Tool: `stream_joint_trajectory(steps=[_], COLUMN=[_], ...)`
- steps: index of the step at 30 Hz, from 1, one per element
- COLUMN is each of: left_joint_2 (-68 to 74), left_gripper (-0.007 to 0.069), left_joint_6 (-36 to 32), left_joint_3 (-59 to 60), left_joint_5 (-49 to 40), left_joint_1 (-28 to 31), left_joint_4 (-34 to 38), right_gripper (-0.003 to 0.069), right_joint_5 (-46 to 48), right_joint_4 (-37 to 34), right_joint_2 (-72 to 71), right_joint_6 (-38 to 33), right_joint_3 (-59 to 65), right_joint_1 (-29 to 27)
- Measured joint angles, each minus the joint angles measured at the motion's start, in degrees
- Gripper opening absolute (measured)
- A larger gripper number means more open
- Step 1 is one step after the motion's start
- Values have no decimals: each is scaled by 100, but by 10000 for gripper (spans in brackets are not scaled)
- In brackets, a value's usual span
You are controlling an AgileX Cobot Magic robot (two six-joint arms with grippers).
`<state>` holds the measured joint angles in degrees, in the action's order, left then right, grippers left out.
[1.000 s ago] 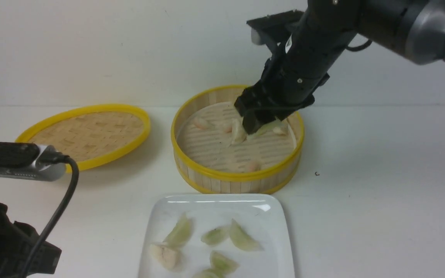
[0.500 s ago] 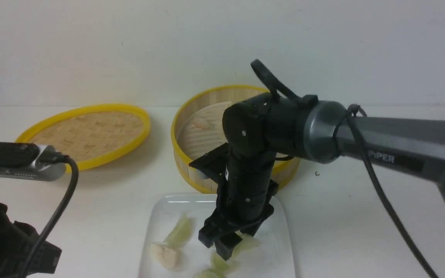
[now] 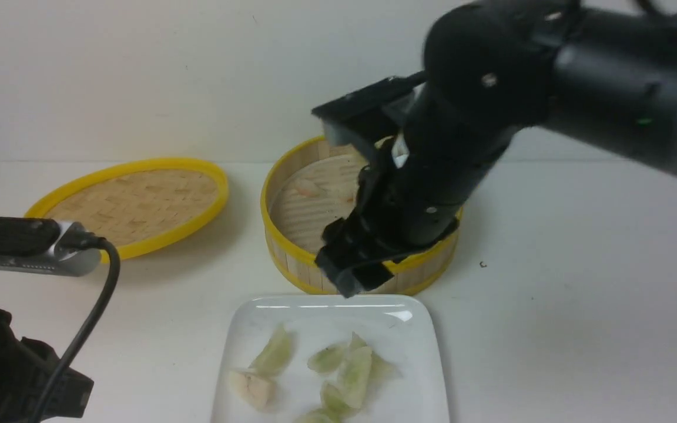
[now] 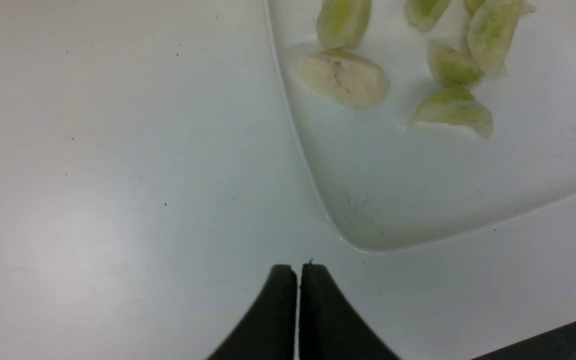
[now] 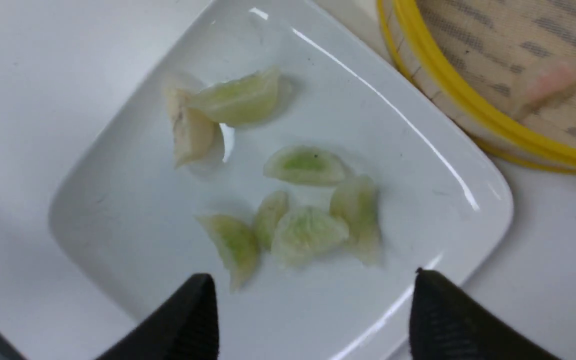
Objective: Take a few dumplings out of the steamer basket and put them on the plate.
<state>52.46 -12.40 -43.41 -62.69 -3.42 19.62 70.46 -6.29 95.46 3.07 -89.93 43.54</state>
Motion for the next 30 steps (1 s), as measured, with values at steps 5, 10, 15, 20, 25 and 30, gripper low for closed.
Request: stream_joint_trajectory(steps=[5, 10, 15, 20, 25, 30], left_joint_2=[0, 0, 0, 0, -52, -661], left_gripper=[-6, -6, -6, -6, -6, -6], left_joint_6=[0, 0, 0, 0, -21, -415], left_joint_3=[0, 0, 0, 0, 0, 0], left_joint_5=[14, 149, 262, 335, 562, 822], left_joint_1=[0, 0, 0, 0, 0, 0], left_joint_4=[0, 0, 0, 13, 229, 614], right_gripper=[94, -7, -14, -15, -15, -15], right_joint_5=[-121, -1572, -2921, -3992, -4092, -4152], right_joint_4=[497, 1389, 1964, 2655, 3456, 3966], right_joint_2=[-1774, -3772, -5491, -7581, -8872, -9472], right_joint_6=[556, 1212, 1521, 2233, 3004, 3124], right_joint_3=[1260, 2851, 4174, 5482, 6024, 6160], right_joint_1=[0, 0, 0, 0, 0, 0])
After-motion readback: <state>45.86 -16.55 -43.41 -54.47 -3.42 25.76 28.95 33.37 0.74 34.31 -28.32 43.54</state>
